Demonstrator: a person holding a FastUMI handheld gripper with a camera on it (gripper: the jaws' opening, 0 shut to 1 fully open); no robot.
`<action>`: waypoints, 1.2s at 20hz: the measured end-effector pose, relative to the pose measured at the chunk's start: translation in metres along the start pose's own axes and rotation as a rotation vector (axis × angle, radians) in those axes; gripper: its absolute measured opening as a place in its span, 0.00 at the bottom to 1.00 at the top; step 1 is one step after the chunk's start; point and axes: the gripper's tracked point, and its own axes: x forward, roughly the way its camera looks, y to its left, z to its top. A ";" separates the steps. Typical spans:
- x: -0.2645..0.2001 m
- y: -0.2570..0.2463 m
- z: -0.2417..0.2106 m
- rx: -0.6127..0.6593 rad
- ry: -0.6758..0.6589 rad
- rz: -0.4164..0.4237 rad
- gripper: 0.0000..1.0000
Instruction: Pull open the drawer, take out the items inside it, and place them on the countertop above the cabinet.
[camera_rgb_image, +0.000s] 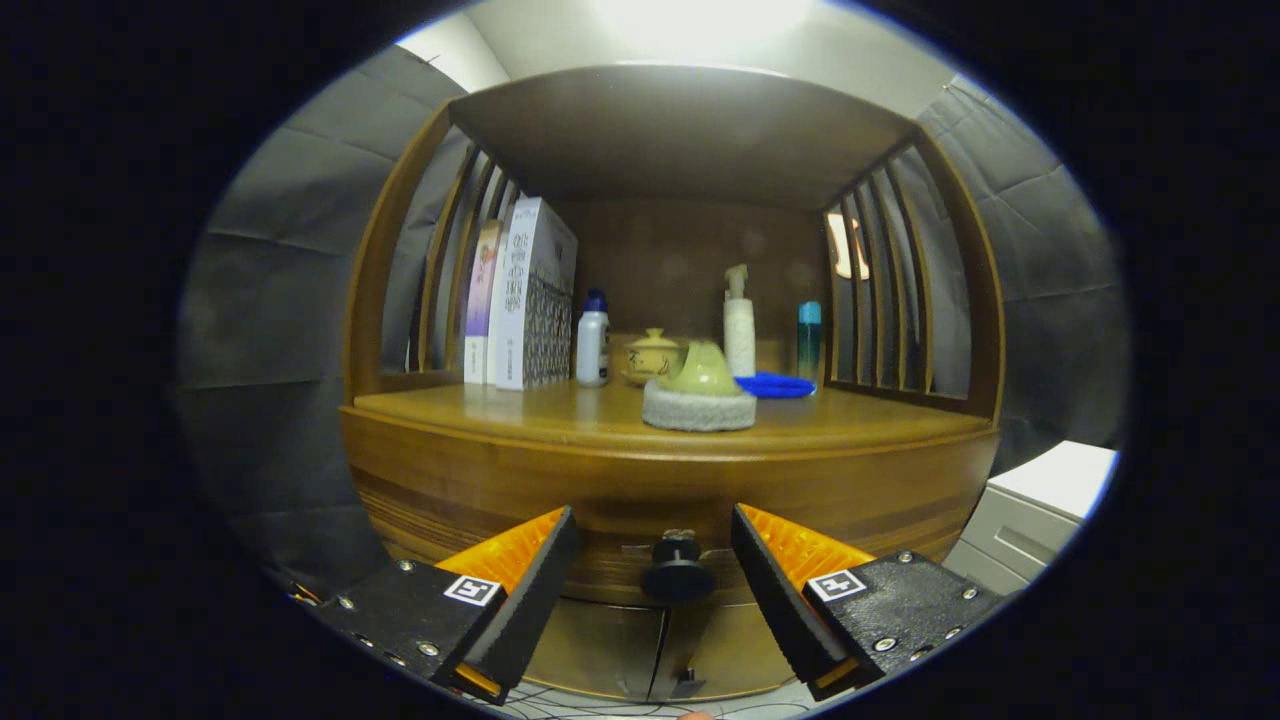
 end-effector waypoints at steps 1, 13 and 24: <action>-0.010 -0.003 0.011 0.003 -0.015 0.001 0.96; -0.107 -0.061 0.093 0.062 -0.105 0.012 0.96; -0.158 -0.085 0.082 0.084 -0.115 0.017 0.96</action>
